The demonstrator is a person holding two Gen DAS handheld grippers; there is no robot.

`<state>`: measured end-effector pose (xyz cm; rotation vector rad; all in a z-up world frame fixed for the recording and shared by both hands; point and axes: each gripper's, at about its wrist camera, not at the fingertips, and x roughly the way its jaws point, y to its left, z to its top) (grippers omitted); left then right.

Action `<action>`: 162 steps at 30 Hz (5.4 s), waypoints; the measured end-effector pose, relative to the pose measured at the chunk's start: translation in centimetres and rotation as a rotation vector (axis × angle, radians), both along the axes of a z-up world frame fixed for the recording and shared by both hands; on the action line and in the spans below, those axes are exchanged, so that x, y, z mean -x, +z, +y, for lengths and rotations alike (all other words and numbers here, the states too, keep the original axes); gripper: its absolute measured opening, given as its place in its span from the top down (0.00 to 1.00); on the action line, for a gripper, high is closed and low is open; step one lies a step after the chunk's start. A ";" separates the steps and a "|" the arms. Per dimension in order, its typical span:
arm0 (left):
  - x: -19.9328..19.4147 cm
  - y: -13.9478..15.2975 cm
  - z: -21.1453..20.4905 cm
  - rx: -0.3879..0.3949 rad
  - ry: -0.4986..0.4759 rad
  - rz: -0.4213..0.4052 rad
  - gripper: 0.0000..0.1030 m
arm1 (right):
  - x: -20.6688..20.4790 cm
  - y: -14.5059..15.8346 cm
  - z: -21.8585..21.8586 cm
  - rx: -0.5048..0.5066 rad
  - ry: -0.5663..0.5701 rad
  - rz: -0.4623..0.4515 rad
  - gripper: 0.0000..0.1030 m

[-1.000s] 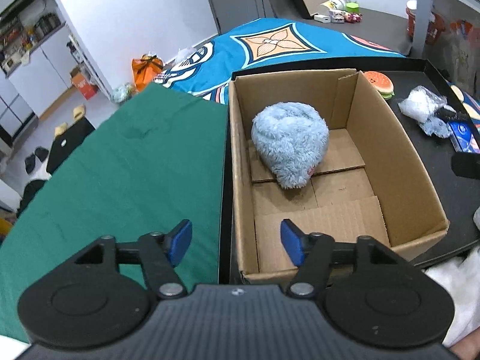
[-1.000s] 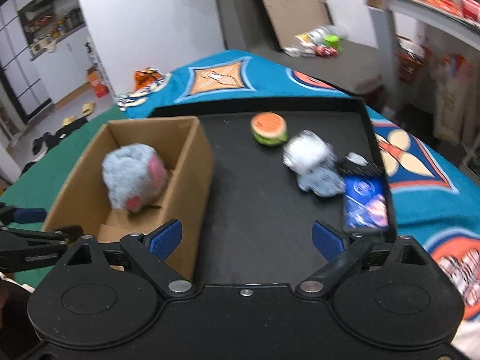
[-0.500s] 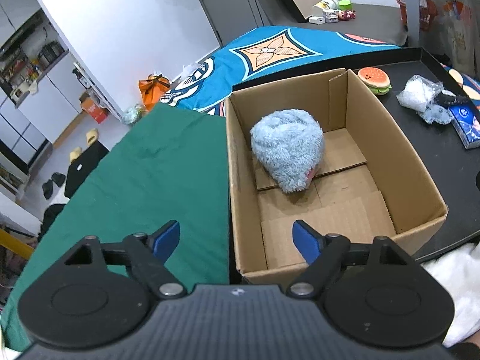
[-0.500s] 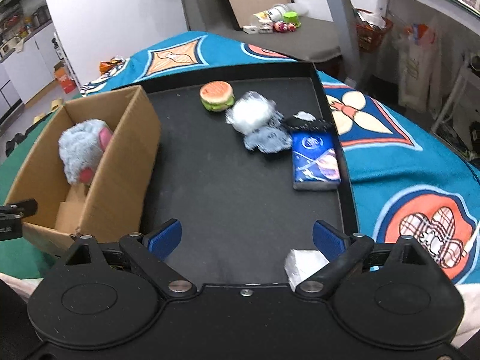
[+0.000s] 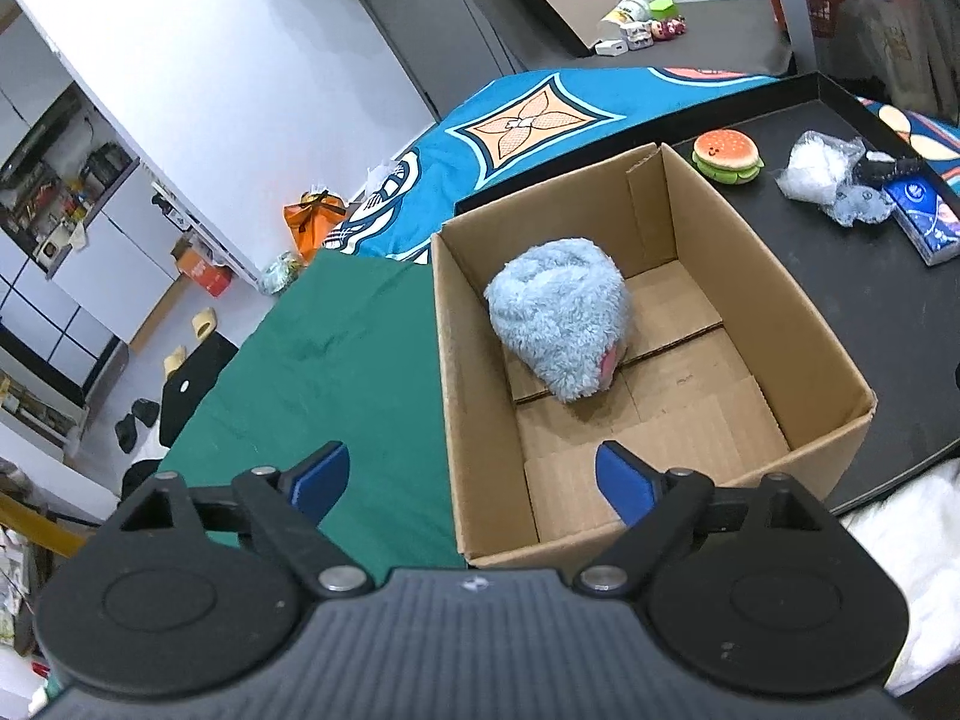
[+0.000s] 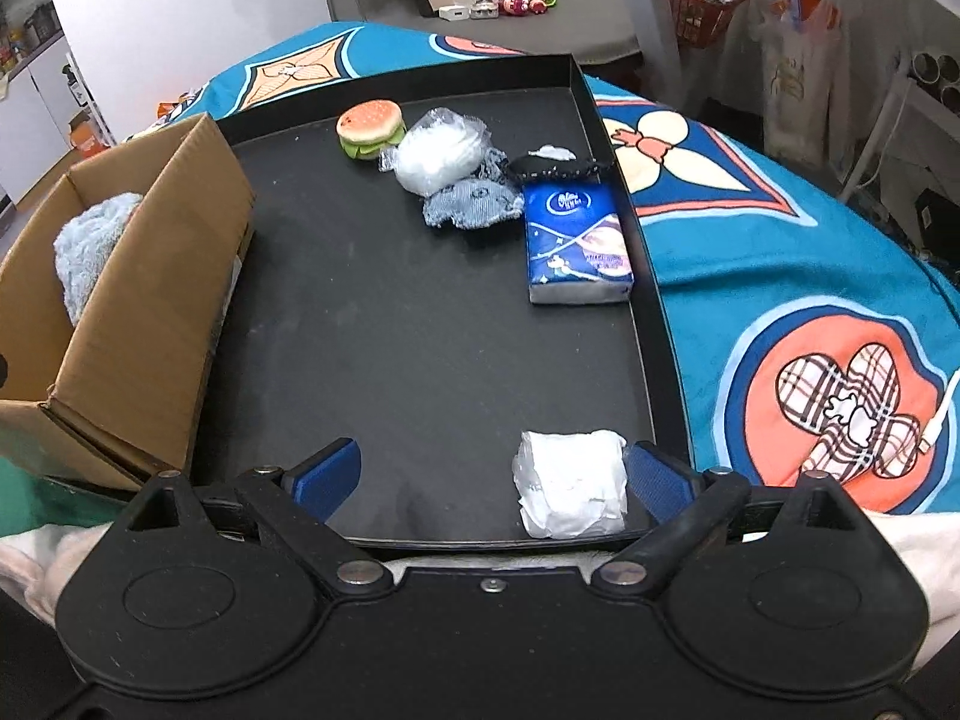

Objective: Organize soft objects
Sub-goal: 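Move the right gripper to the white folded cloth and close on it, then carry the white cloth with the right gripper into the box beside the plush, release, then close the right gripper on the black cable beside the tissue pack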

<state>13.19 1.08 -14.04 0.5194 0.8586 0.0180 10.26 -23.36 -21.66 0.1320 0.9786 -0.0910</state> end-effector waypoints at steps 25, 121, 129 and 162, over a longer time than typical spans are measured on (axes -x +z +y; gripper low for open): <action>0.0 -0.5 -0.9 -0.087 -0.006 0.009 0.11 | -0.6 -1.8 -1.2 0.018 -0.045 0.016 0.55; -2.3 -0.9 3.8 0.199 0.154 0.040 0.83 | -7.8 9.1 9.1 0.145 0.506 -0.247 0.22; -2.5 0.0 3.7 0.206 0.141 0.092 0.46 | -7.6 8.0 6.3 0.115 0.444 -0.241 0.19; -6.4 2.0 -1.7 0.035 0.217 0.072 0.26 | -12.3 1.3 -2.7 0.141 0.266 -0.171 0.40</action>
